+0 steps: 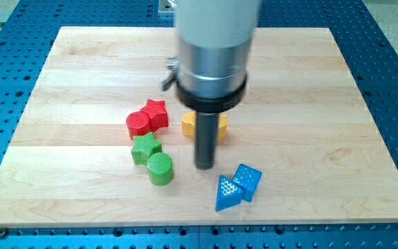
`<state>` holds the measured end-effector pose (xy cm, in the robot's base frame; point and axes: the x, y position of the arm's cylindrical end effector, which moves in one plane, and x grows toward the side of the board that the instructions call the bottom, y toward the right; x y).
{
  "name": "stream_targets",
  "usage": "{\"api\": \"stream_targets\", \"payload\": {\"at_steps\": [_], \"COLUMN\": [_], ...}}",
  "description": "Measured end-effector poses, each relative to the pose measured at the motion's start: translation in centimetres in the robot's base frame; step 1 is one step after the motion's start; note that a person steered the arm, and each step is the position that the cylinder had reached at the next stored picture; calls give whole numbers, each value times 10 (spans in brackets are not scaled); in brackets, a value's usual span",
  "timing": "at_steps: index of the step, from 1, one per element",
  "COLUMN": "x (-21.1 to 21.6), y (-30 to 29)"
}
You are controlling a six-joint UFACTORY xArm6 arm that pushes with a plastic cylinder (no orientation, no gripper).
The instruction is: Place the red blocks horizontal to each other
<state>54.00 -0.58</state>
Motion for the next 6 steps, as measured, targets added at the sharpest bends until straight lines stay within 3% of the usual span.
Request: {"api": "stream_targets", "payload": {"at_steps": [4,6], "x": [-55,-68], "y": [-92,-101]}}
